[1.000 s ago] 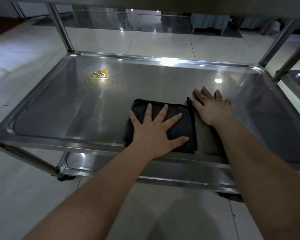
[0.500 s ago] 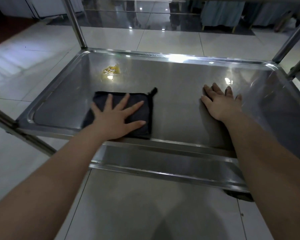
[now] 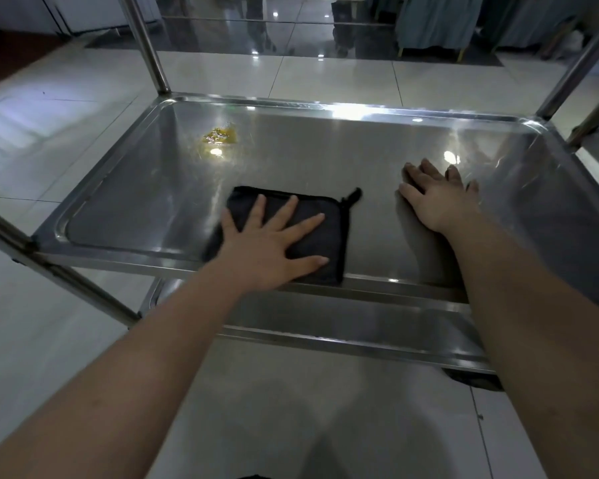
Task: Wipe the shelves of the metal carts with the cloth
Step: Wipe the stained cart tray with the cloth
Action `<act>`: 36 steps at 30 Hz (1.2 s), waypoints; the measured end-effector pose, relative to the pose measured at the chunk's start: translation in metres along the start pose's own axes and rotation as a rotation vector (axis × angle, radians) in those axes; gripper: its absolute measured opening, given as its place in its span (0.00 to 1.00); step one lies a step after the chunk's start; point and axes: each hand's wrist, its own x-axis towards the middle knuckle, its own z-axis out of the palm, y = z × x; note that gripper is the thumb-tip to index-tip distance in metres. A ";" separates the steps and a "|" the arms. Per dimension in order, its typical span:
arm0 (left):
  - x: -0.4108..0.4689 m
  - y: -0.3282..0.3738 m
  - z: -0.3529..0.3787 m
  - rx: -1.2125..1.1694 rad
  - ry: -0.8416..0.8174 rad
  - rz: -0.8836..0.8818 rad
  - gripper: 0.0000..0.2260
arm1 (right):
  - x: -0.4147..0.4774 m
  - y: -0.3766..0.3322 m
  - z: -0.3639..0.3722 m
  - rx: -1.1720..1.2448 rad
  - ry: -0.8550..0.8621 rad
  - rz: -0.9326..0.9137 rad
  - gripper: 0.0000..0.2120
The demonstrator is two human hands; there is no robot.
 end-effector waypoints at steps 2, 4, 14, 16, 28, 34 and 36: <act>-0.007 -0.036 -0.006 0.006 -0.011 -0.063 0.31 | 0.000 -0.001 0.000 -0.001 -0.006 -0.001 0.27; -0.011 -0.057 -0.008 0.003 -0.013 -0.097 0.32 | -0.001 -0.002 -0.001 0.000 -0.007 0.000 0.27; -0.009 -0.046 -0.009 -0.028 -0.020 -0.123 0.33 | -0.044 0.043 -0.021 0.195 -0.019 -0.061 0.23; -0.006 -0.036 -0.008 -0.028 -0.030 -0.135 0.33 | -0.065 0.066 -0.019 0.019 -0.060 -0.019 0.24; 0.043 0.194 0.014 0.042 -0.014 0.056 0.37 | -0.093 0.087 -0.024 0.615 -0.045 0.094 0.24; 0.051 0.222 0.012 0.014 -0.030 0.024 0.37 | -0.092 0.086 -0.020 0.534 -0.032 0.064 0.26; 0.044 0.209 0.015 0.019 0.024 0.034 0.37 | -0.096 0.087 -0.017 0.388 -0.011 0.043 0.27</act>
